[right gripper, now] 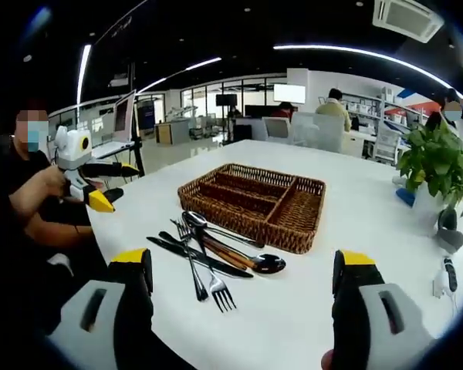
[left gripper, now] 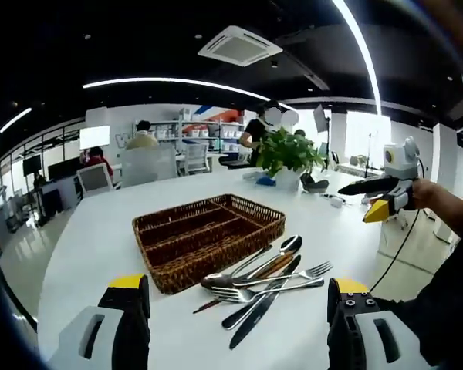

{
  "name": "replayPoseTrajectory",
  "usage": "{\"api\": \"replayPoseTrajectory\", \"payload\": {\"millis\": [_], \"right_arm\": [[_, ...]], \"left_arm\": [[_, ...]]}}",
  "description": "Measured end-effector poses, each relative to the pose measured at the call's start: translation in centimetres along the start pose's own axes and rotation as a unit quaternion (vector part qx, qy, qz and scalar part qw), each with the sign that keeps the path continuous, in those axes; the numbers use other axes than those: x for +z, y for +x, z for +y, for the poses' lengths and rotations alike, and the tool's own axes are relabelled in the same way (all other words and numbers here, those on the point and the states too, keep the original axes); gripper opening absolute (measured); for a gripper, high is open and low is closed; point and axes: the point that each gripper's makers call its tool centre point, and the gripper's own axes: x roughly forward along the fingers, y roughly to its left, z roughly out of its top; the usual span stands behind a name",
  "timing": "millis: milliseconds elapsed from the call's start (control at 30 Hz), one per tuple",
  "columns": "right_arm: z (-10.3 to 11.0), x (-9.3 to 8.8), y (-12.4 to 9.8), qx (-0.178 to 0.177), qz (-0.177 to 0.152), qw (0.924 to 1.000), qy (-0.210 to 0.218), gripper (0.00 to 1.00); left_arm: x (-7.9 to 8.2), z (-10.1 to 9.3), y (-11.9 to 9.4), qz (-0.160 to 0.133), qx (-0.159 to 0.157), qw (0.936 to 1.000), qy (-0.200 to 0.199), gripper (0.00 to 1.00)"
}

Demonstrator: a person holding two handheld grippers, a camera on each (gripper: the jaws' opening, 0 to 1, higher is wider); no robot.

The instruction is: Arrange the knives, forks, and spoons in their matching storage slots by inserting each utensil handle-first until every utensil is classified and aligned in the correct compartment

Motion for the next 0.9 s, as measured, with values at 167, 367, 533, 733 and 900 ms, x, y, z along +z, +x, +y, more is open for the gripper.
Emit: {"api": "replayPoseTrajectory", "payload": {"millis": [167, 367, 533, 733, 900], "right_arm": [[0.04, -0.15, 0.03, 0.001, 0.003, 1.0000, -0.002, 0.99], [-0.06, 0.06, -0.04, -0.002, -0.002, 1.0000, -0.002, 0.99], [-0.01, 0.00, -0.05, -0.002, -0.001, 1.0000, -0.002, 0.99], [0.06, -0.01, -0.04, -0.001, -0.001, 1.0000, -0.003, 0.99], [0.02, -0.13, -0.12, -0.002, 0.000, 1.0000, -0.001, 0.98]], "left_arm": [[0.02, -0.29, 0.05, 0.002, -0.002, 1.0000, 0.001, 1.00], [0.16, -0.38, 0.05, 0.000, -0.001, 1.0000, 0.001, 1.00], [0.15, -0.43, -0.07, -0.001, -0.001, 1.0000, -0.002, 1.00], [0.00, -0.49, -0.16, 0.001, -0.001, 1.0000, -0.001, 1.00], [0.08, -0.56, -0.14, -0.003, -0.003, 1.0000, -0.003, 1.00]]}}
